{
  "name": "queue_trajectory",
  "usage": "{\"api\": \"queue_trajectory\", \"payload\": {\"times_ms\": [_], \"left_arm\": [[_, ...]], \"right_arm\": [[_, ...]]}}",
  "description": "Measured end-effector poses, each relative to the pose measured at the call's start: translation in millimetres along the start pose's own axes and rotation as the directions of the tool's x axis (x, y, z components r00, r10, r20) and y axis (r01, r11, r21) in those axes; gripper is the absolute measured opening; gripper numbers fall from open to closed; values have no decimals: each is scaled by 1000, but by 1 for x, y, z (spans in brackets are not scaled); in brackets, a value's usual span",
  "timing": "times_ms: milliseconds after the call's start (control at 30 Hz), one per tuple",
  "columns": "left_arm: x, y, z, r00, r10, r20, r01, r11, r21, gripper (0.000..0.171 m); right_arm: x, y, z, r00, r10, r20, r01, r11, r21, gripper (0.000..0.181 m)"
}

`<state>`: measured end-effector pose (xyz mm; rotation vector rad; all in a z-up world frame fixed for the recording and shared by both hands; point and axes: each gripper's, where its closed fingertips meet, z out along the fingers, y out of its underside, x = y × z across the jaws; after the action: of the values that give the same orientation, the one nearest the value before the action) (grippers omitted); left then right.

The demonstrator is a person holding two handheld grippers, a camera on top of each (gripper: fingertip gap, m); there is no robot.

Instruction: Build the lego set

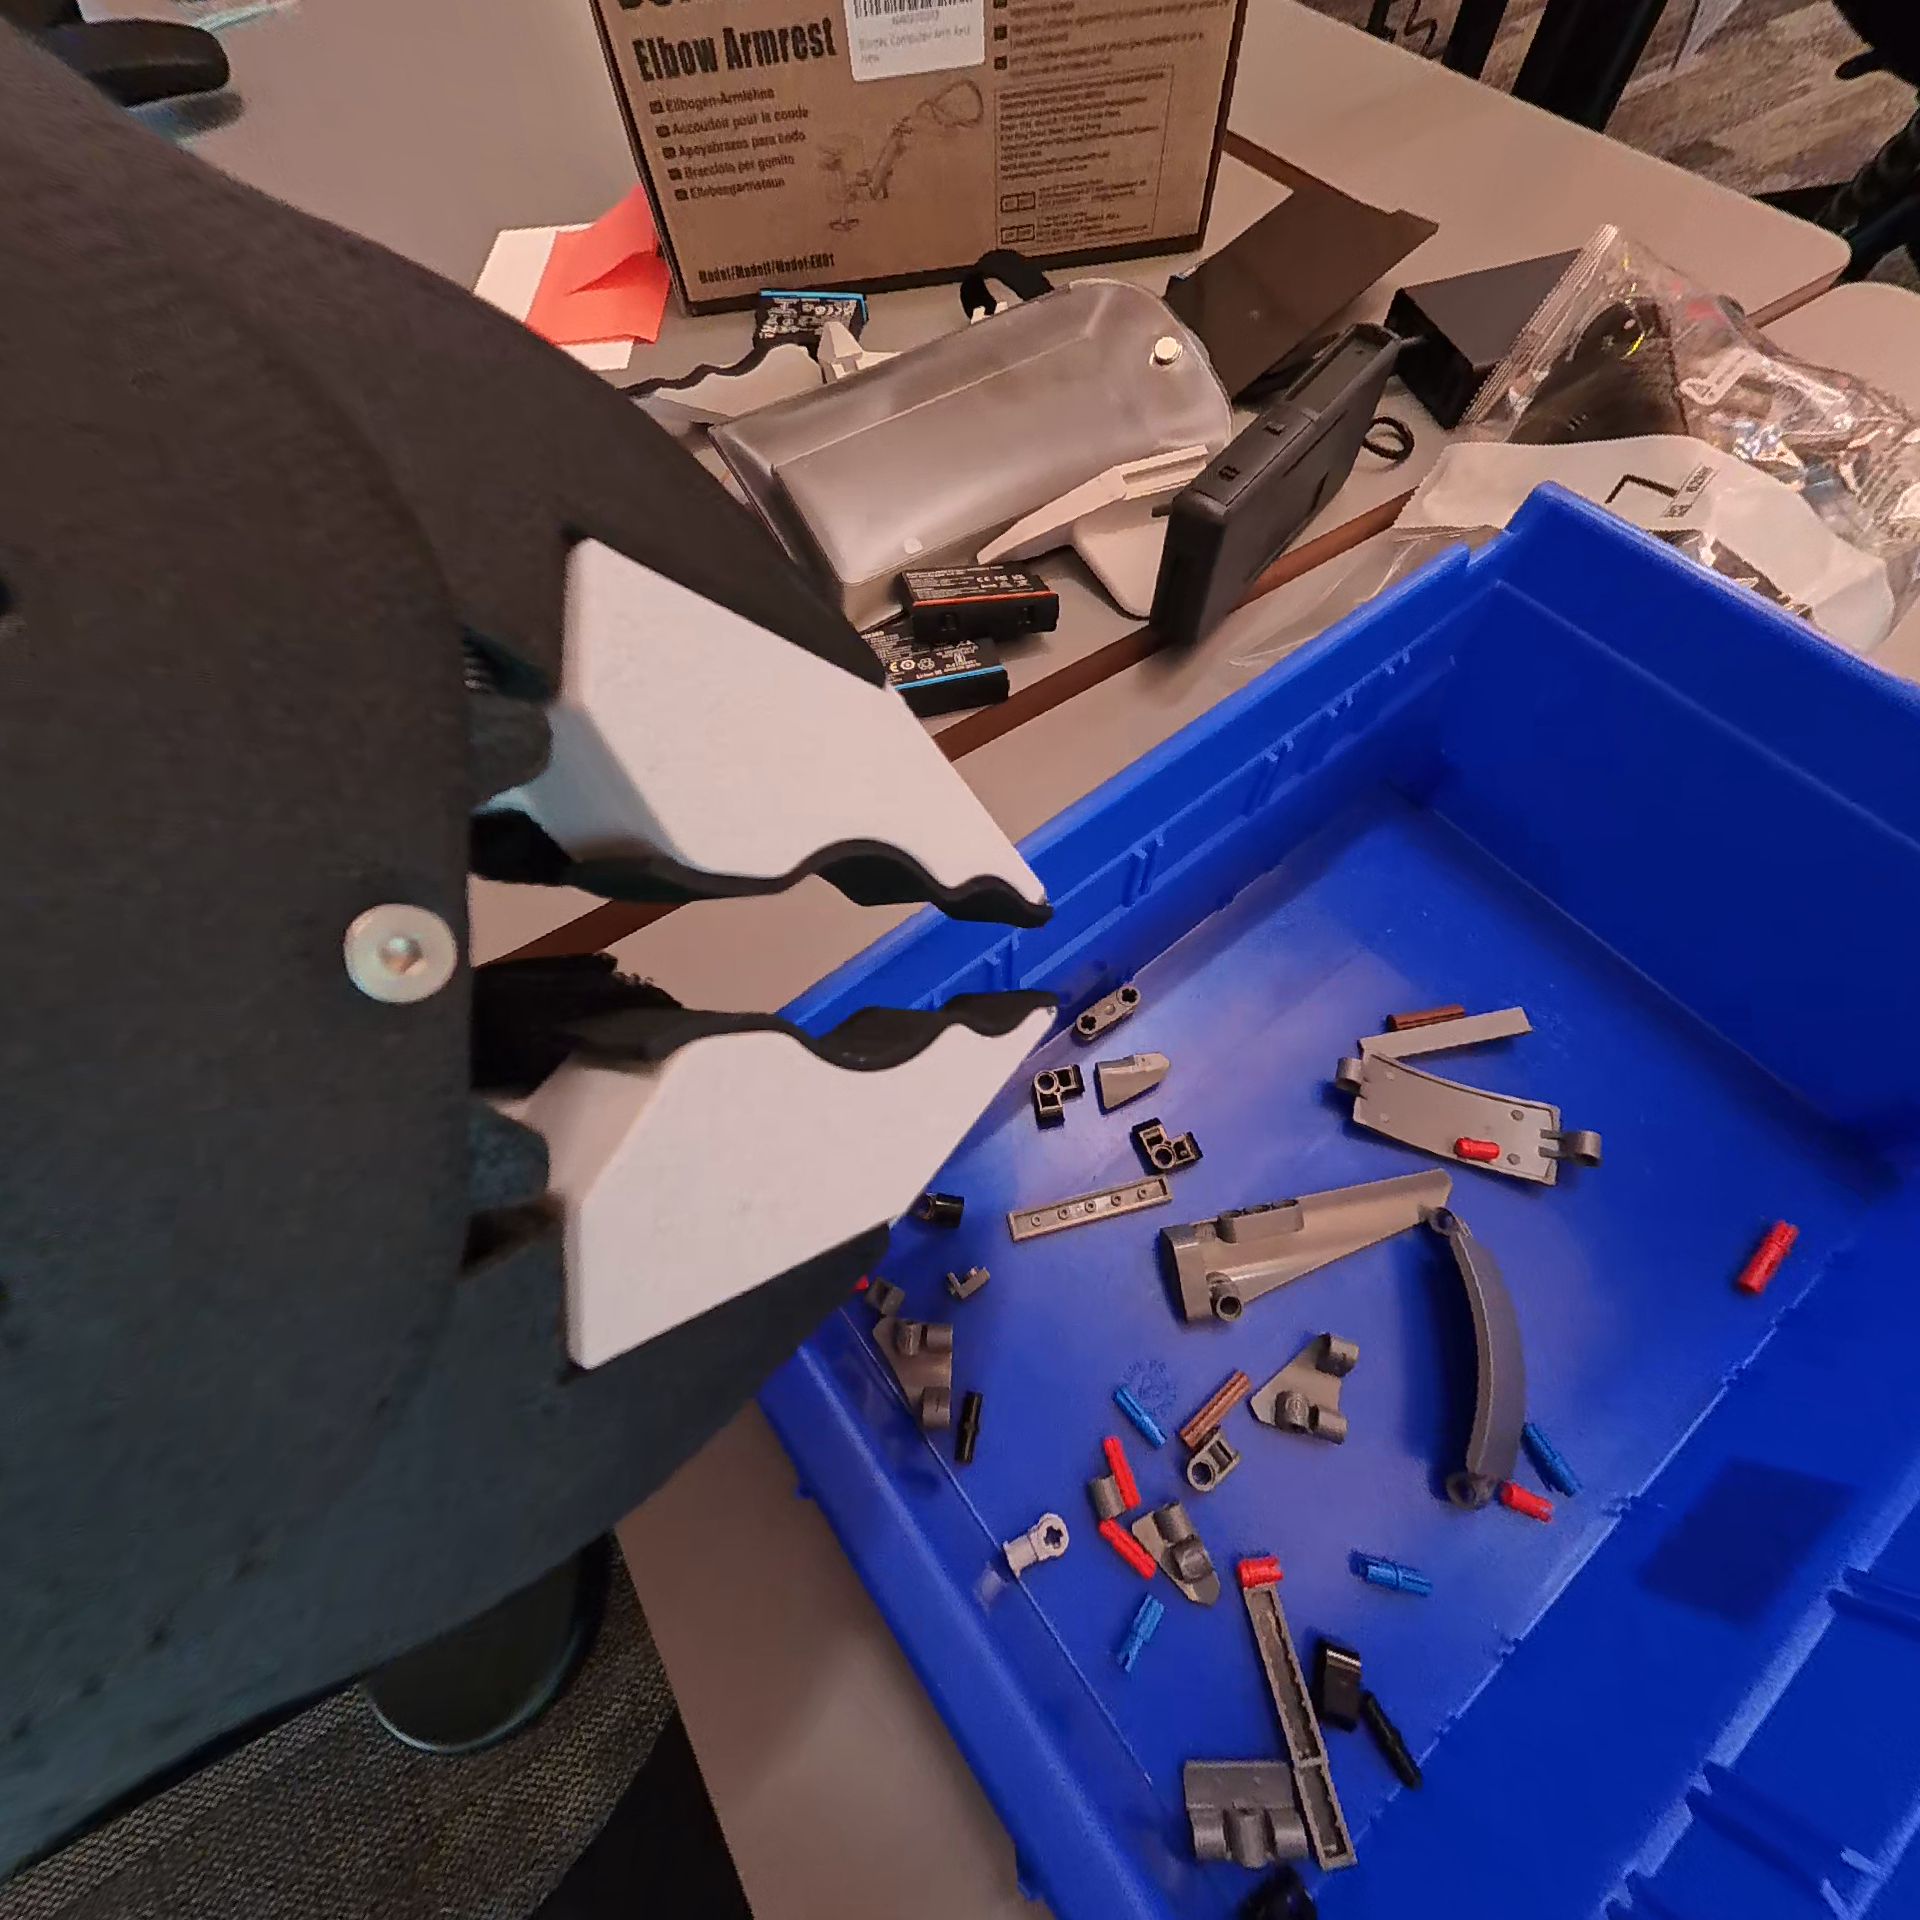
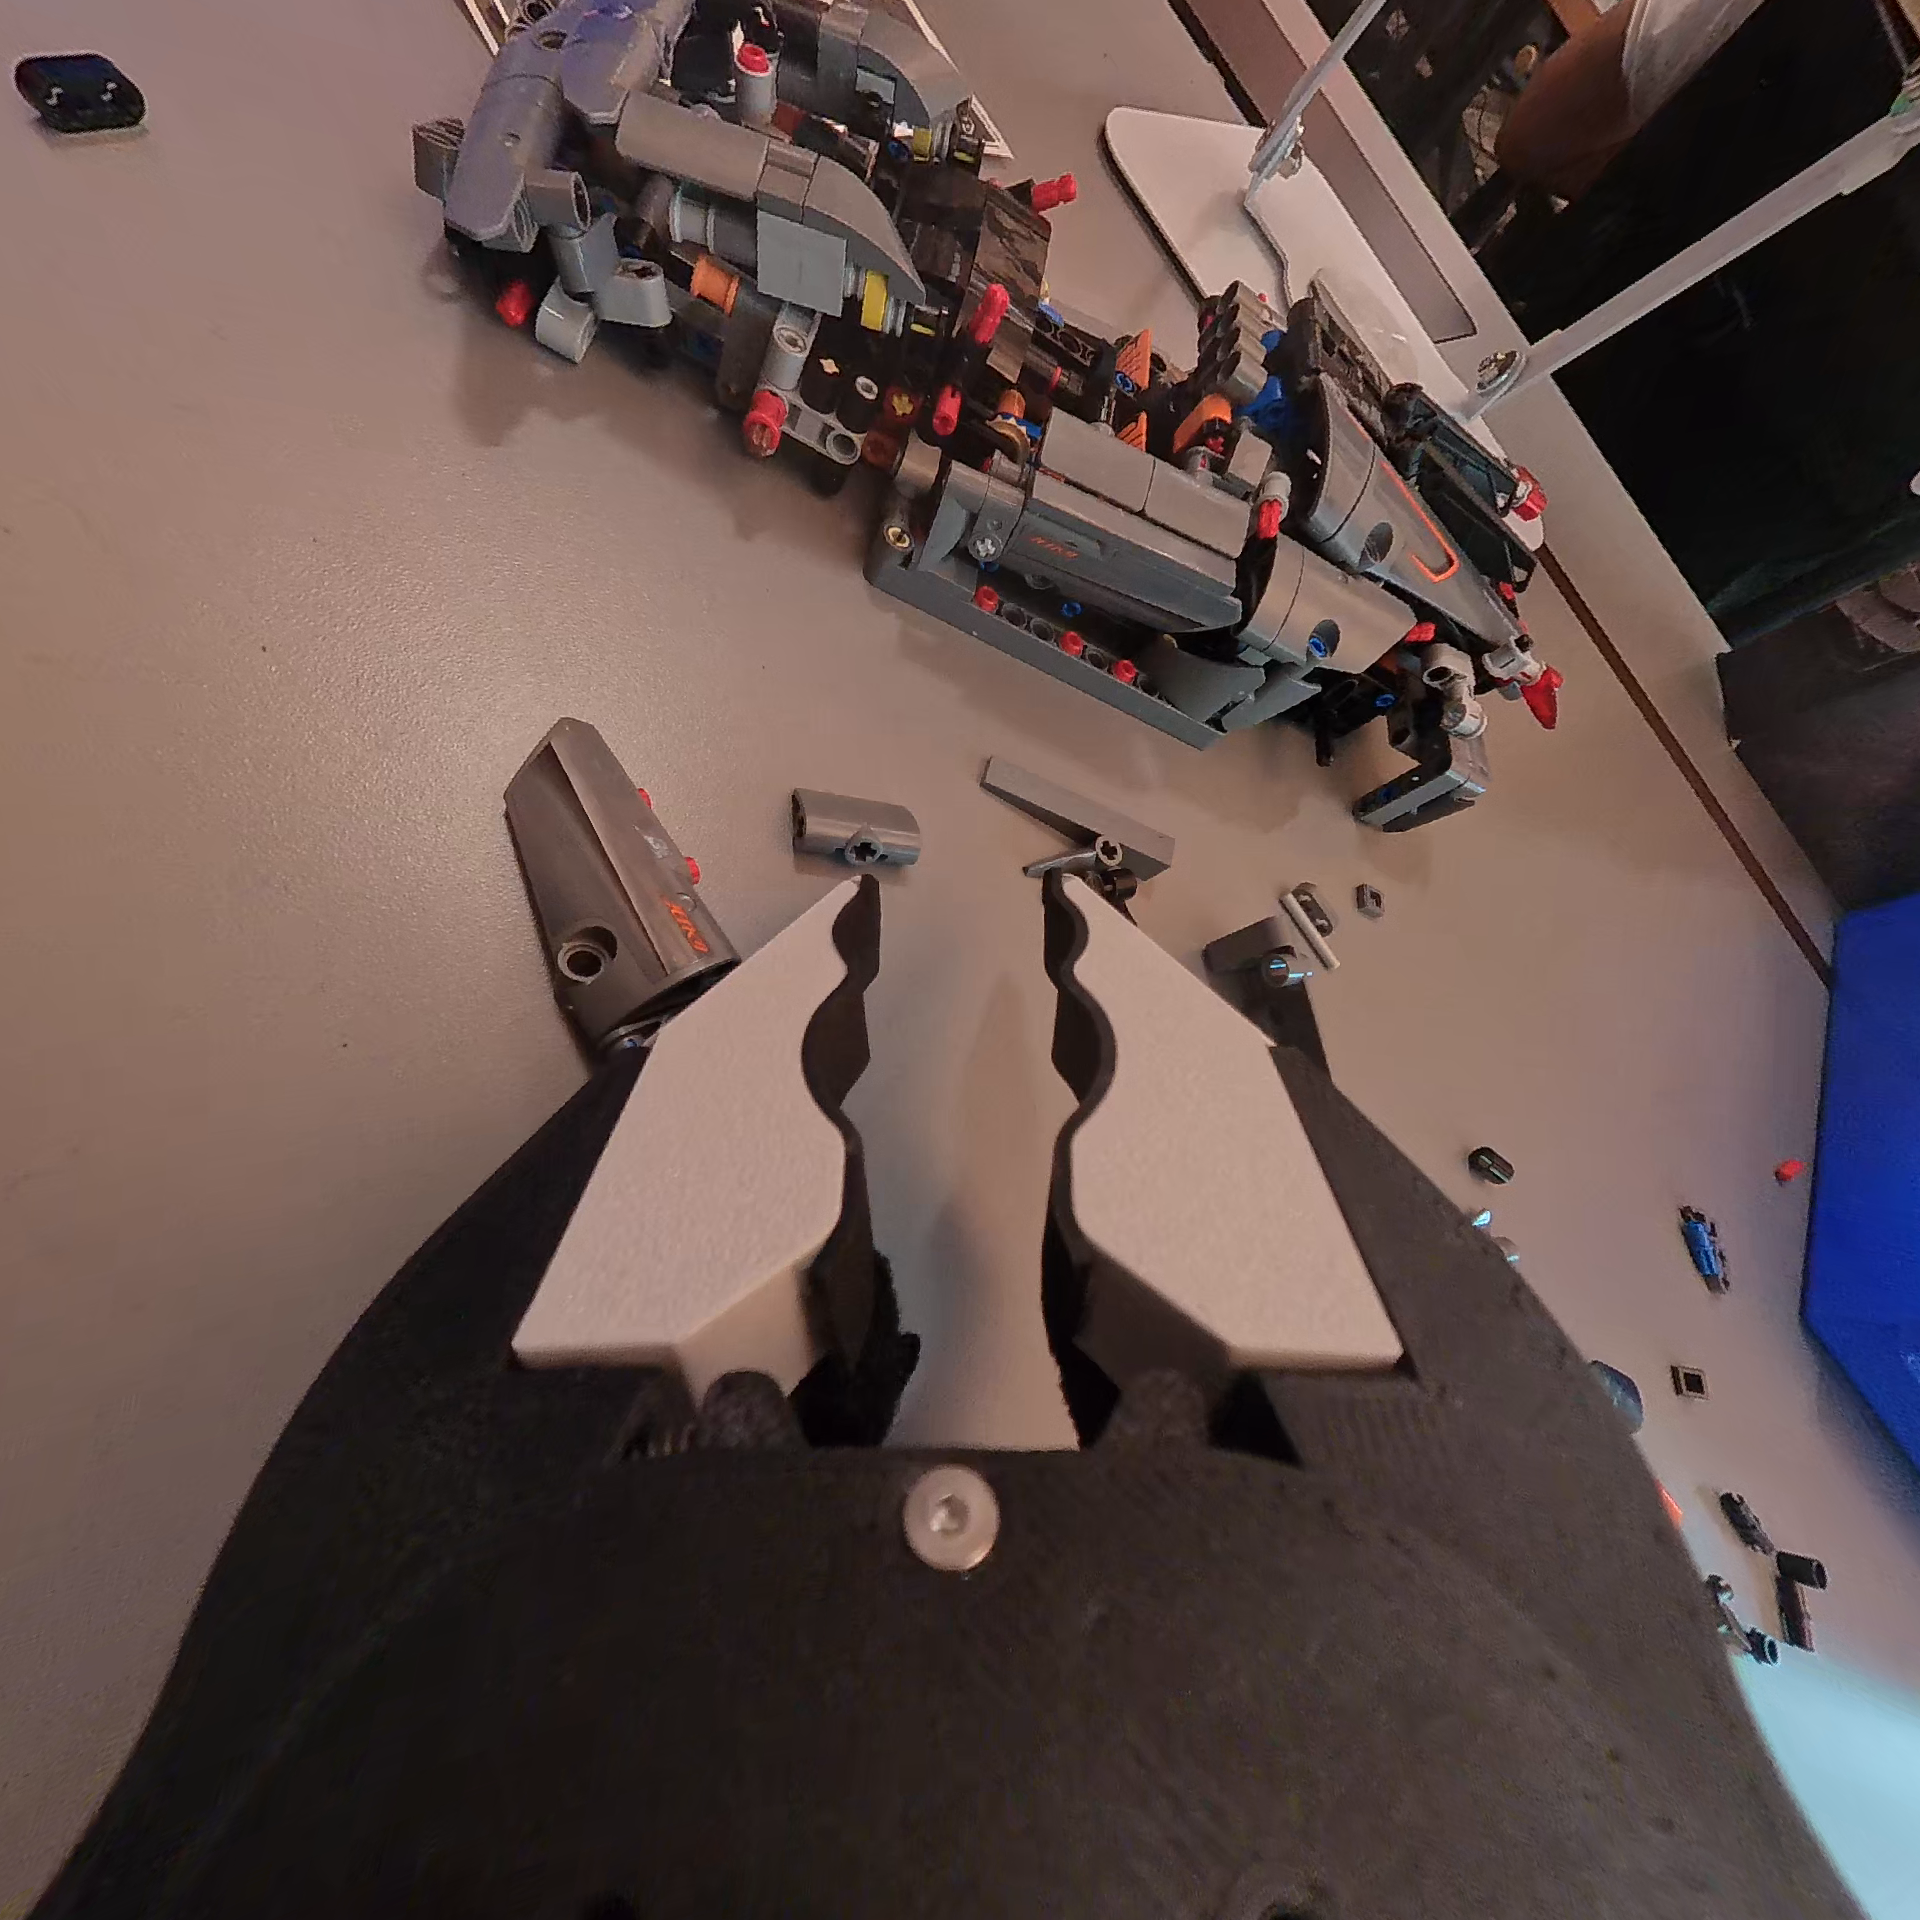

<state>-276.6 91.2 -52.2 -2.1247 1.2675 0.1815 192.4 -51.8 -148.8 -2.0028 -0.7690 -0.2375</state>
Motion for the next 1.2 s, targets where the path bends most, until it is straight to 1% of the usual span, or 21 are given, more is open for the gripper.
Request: {"api": "queue_trajectory", "payload": {"times_ms": [167,400,733,1033,1200], "left_arm": [[0,1,-2,1000,3,1,-3,1000,-11,11],[9,3,-2,999,32,-29,-33,999,-39,10],[34,10,5,988,78,-132,-90,992,-91,9],[44,15,5,980,99,-174,-121,985,-124,8],[53,22,6,970,108,-220,-145,976,-161,7]], "right_arm": [[0,0,0,1000,0,0,0,1000,0,30],[0,0,0,1000,1,2,-1,1000,0,30],[0,0,0,1000,1,2,-1,1000,0,30],[0,0,0,1000,-1,1,1,1000,0,30],[0,0,0,1000,0,1,0,1000,0,30]]}}
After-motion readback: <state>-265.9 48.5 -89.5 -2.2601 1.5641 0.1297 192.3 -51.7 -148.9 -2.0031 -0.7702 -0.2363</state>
